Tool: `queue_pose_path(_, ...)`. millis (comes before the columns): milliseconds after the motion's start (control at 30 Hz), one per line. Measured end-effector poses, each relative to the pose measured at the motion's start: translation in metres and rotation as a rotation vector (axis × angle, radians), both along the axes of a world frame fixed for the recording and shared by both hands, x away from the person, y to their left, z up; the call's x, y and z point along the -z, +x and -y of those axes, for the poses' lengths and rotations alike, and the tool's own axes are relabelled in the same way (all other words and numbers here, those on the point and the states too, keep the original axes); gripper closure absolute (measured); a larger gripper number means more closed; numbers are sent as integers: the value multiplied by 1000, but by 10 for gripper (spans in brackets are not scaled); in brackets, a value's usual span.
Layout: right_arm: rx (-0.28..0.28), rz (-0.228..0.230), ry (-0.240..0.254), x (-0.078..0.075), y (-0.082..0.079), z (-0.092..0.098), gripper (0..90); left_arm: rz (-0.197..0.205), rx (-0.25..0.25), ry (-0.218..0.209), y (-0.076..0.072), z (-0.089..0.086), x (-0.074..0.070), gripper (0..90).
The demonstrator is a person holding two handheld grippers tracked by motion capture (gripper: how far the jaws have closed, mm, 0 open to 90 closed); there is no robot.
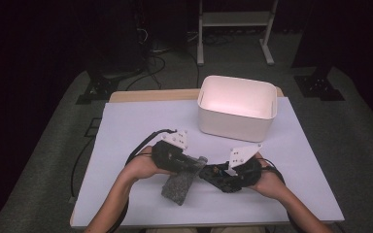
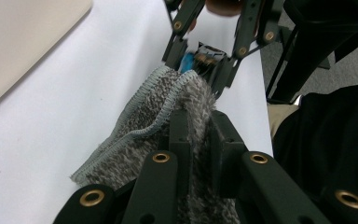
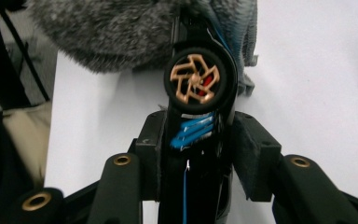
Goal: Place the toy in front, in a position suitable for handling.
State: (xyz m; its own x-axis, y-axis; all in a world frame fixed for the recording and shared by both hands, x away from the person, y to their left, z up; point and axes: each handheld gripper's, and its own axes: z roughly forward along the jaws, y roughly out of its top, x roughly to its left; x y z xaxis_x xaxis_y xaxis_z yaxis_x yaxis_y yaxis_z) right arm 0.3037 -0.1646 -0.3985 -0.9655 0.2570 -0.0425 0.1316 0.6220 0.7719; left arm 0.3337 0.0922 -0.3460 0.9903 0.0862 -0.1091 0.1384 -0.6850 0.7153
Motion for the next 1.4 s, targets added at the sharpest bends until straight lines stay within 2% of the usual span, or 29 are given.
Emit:
queue_pose_path(100,-9,19,-47,-8,-6,4,570,-1,7,-6,0,3,1,811)
queue_pose_path(200,-12,28,-73,-12,-10,7,572,-9,23,-34,0,9,1,812)
queue_pose_path(333,-21,-15,-26,-12,-7,7,575,-1,33,-55,-1,7,-7,812)
queue_pose_path(500,-48,4,15,-15,1,-15,577,32,32,-84,-7,-5,-29,813)
queue_pose_path(633,-84,3,44,-14,6,-39,578,62,52,-48,-15,-2,-44,813)
queue_pose_path(667,-89,0,49,-13,7,-43,577,72,47,-24,-16,-1,-44,813)
queue_pose_path(700,-90,0,51,-13,7,-46,577,92,38,20,-16,0,-42,813)
queue_pose_path(733,-86,-1,57,-11,8,-48,576,94,30,27,-16,-1,-41,813)
queue_pose_path(900,-70,-30,113,-4,8,-46,562,76,18,-7,-18,-9,-37,813)
queue_pose_path(1000,-56,-26,119,-2,6,-45,563,88,19,13,-18,-6,-39,813)
queue_pose_path(1167,-49,-24,138,0,7,-45,570,99,56,42,-18,12,-45,813)
queue_pose_path(1233,-46,-22,143,0,6,-45,571,104,66,74,-16,19,-45,813)
queue_pose_path(1400,-36,-21,158,1,5,-39,572,108,63,80,-15,17,-49,813)
